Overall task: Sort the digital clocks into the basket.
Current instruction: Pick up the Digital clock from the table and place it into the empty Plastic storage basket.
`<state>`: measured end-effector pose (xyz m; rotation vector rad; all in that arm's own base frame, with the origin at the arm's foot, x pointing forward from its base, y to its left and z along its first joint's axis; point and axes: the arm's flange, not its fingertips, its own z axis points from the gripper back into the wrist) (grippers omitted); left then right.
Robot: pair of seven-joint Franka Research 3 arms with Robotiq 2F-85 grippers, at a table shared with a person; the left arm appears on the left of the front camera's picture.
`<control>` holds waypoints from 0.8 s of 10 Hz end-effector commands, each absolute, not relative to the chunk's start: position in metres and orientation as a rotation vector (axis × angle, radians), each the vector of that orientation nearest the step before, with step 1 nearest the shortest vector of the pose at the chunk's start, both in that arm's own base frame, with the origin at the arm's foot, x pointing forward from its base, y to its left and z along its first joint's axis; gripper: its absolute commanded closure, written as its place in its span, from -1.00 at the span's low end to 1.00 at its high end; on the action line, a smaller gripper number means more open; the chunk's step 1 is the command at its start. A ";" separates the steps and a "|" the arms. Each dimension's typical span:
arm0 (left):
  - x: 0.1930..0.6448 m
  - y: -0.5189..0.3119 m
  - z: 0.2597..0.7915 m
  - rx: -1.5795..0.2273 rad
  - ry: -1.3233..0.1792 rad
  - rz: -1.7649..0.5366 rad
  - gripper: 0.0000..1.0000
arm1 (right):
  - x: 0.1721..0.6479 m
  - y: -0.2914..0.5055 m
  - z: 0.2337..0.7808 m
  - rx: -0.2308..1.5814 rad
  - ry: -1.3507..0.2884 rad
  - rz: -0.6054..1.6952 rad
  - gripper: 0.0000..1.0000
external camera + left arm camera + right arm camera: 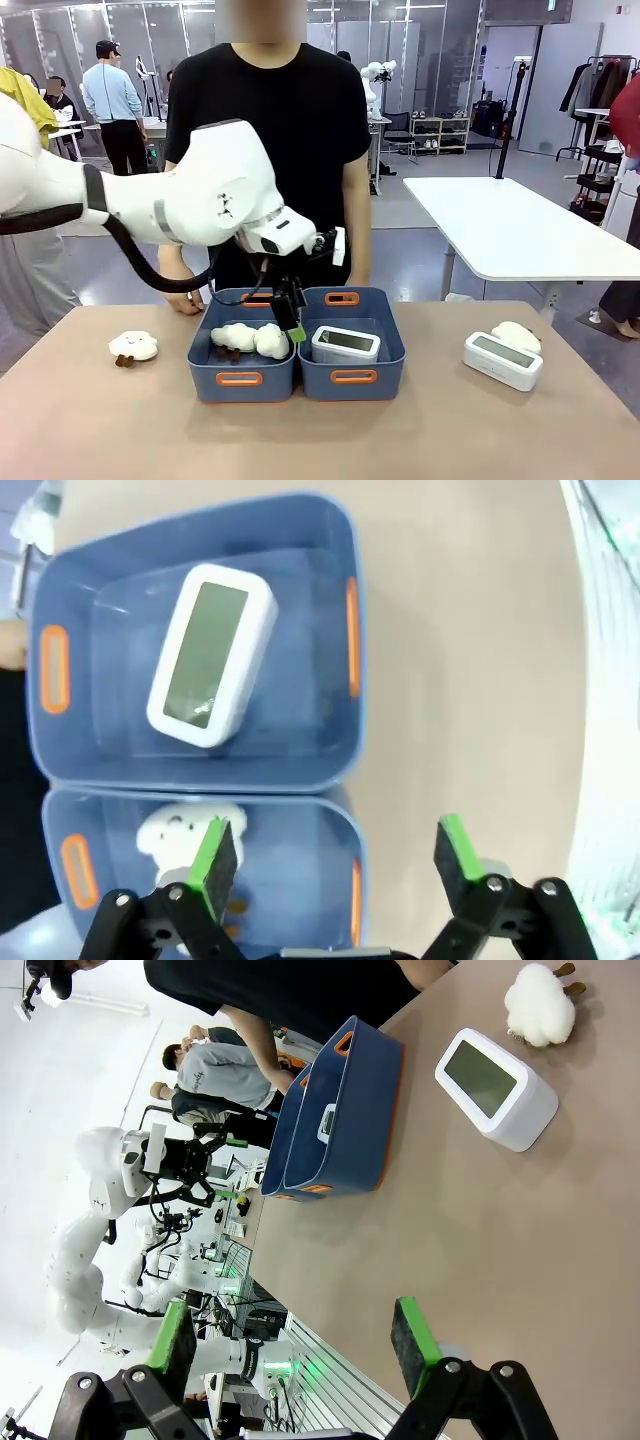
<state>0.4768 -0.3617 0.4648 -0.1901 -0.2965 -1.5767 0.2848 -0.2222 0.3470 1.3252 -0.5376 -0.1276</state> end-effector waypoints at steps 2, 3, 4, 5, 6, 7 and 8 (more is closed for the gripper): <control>0.465 -0.317 0.480 -0.234 -0.325 -1.537 -1.00 | 0.285 -0.223 0.348 1.331 -0.542 -0.123 -1.00; 0.466 -0.313 0.481 -0.247 -0.326 -1.545 -1.00 | 0.285 -0.223 0.348 1.331 -0.542 -0.123 -1.00; 0.466 -0.304 0.485 -0.238 -0.329 -1.519 -1.00 | 0.285 -0.223 0.348 1.331 -0.542 -0.123 -1.00; 0.468 -0.287 0.492 -0.311 -0.309 -1.397 -1.00 | 0.285 -0.223 0.348 1.331 -0.542 -0.123 -1.00; 0.466 -0.254 0.503 -0.375 -0.303 -1.268 -1.00 | 0.285 -0.223 0.348 1.331 -0.542 -0.123 -1.00; 0.472 -0.205 0.517 -0.436 -0.327 -1.072 -1.00 | 0.285 -0.223 0.348 1.331 -0.542 -0.123 -1.00; 0.482 -0.142 0.530 -0.496 -0.334 -0.891 -1.00 | 0.285 -0.223 0.348 1.331 -0.542 -0.123 -1.00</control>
